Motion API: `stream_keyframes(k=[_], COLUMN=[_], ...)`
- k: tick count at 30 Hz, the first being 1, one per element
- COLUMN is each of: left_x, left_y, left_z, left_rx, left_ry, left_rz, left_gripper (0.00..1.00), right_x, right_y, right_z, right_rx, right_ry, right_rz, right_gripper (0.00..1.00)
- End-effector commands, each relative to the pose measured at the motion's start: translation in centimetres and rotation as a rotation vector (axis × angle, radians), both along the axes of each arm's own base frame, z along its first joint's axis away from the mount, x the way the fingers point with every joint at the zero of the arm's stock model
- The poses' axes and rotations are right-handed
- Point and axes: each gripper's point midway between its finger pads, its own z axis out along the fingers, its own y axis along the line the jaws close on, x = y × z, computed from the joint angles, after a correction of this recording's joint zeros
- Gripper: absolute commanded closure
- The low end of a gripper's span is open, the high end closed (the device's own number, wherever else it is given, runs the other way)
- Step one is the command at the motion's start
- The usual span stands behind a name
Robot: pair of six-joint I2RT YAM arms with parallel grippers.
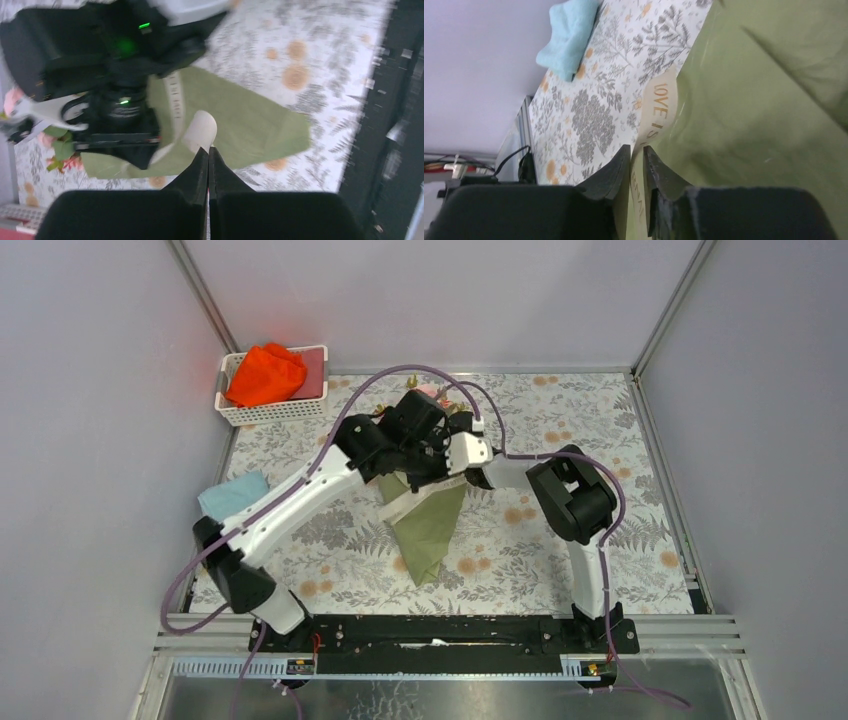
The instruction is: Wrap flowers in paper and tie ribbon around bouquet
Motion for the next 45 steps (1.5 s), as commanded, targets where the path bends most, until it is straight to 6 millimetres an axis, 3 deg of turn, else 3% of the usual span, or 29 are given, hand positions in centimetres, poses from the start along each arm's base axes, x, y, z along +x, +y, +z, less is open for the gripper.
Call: stream_keyframes(k=[1,3,7,12,15,17,21,26,29,33,35,36,37,38,39,40,42,45], left_x=[7.6,9.4,11.7,13.3,13.8,14.1,14.3,13.7,13.1,12.4,12.9,13.5,14.5,15.7,17.0,17.8,17.6,13.7], left_y=[0.3,1.0,1.9,3.1,3.1,2.9,2.6,2.3,2.1,2.1,2.5,2.9,3.6,4.4,5.5,6.6,7.5,6.7], left_z=[-1.2,-2.6,-3.5,-4.0,-4.9,-5.4,-5.5,-5.2,-5.0,-5.1,-5.5,-5.8,-5.9,-5.8,-5.3,-4.5,-2.5,-1.9], left_rx=[-0.059,-0.057,-0.112,-0.173,-0.173,-0.17,-0.172,-0.187,-0.193,-0.18,-0.157,-0.136,-0.11,-0.088,-0.069,-0.06,-0.075,-0.063], left_ry=[-0.031,0.001,0.061,0.083,0.089,0.095,0.103,0.123,0.142,0.158,0.141,0.121,0.089,0.049,-0.005,-0.054,-0.124,-0.135], left_rz=[0.191,0.232,0.286,0.315,0.309,0.304,0.296,0.273,0.245,0.206,0.219,0.245,0.287,0.331,0.386,0.42,0.387,0.214], left_gripper=[1.0,1.0,1.0,1.0,1.0,1.0,1.0,1.0,1.0,1.0,0.98,0.79,0.43,0.2,0.1,0.06,0.04,0.04], right_x=[-0.6,0.5,1.0,-1.6,-3.7,-3.9,-2.2,-0.8,0.5,1.4,1.6,1.6,1.8,1.8,1.8,1.6,1.3,1.2], right_y=[-0.6,-2.5,-6.0,-8.1,-8.4,-8.1,-7.1,-5.5,-5.6,-5.9,-6.1,-6.3,-6.6,-6.9,-7.2,-7.6,-8.4,-9.1], right_z=[2.1,2.8,5.1,3.5,3.8,4.5,5.0,4.9,5.0,5.2,5.1,4.9,4.4,3.6,2.7,2.0,0.8,-0.7], right_rx=[0.017,-0.009,0.011,-0.113,-0.061,-0.01,0.029,0.084,0.102,0.111,0.109,0.099,0.081,0.053,0.03,0.018,0.016,-0.009], right_ry=[0.004,-0.018,-0.056,-0.204,-0.329,-0.388,-0.387,-0.391,-0.378,-0.356,-0.328,-0.296,-0.253,-0.197,-0.14,-0.085,0.014,0.118], right_rz=[0.042,-0.01,-0.027,0.091,0.155,0.158,0.097,0.01,-0.069,-0.138,-0.16,-0.174,-0.197,-0.215,-0.228,-0.238,-0.26,-0.293], right_gripper=[0.68,0.57,0.47,0.43,0.42,0.38,0.29,0.28,0.37,0.82,0.99,1.0,1.0,1.0,1.0,1.0,1.0,1.0])
